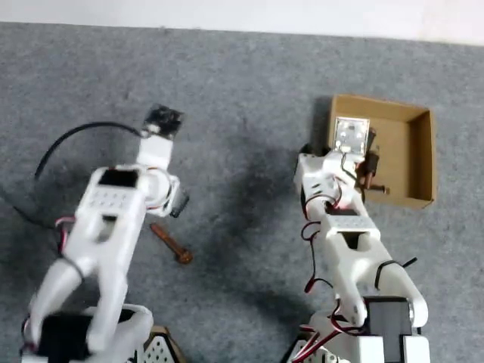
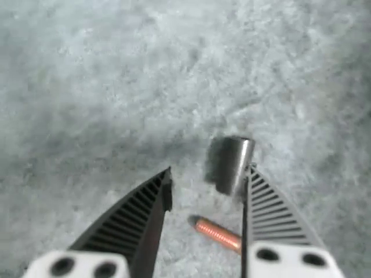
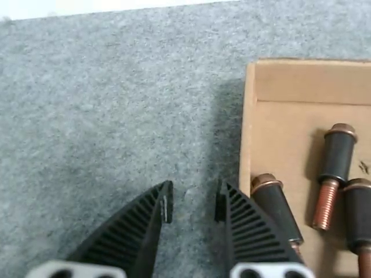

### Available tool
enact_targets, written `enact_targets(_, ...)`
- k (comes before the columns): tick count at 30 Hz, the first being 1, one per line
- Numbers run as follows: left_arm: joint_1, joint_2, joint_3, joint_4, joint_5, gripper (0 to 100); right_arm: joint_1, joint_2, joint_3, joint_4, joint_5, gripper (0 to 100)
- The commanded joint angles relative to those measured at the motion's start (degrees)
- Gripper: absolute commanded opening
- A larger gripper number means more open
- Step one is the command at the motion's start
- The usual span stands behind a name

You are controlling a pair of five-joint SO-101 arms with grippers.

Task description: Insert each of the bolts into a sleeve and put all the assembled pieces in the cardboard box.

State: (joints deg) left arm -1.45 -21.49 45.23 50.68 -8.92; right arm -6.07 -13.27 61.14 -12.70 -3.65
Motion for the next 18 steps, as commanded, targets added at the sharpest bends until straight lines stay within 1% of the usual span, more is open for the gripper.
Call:
enact_targets(1, 0.8, -13.2, 8.8, -4.0, 0.0, 19, 0.6, 0.0, -3.2, 0.0, 0.4, 11.5)
enact_targets(4, 5.8, -19.5, 12.1, -4.1, -4.3, 20, 0.6, 0.0, -3.2, 0.0, 0.4, 11.5)
enact_targets(5, 7.1, -21.2, 12.9, -4.0, -4.6, 20, 0.6, 0.0, -3.2, 0.0, 0.4, 11.5)
enact_targets(7, 7.3, -24.0, 13.8, -3.7, -4.6, 19, 0.6, 0.0, -3.2, 0.0, 0.4, 11.5)
enact_targets(8, 7.1, -25.1, 14.2, -3.5, -4.6, 19, 0.6, 0.0, -3.2, 0.0, 0.4, 11.5)
enact_targets(11, 3.2, -26.2, 14.2, -3.5, -3.9, 19, 0.6, 0.0, -3.2, 0.0, 0.4, 11.5)
enact_targets(14, -0.8, -25.5, 14.2, -3.7, -0.2, 19, 0.6, 0.0, -3.2, 0.0, 0.4, 11.5)
enact_targets(18, -1.4, -24.0, 14.3, -5.4, 0.3, 19, 0.6, 0.0, -3.2, 0.0, 0.4, 11.5)
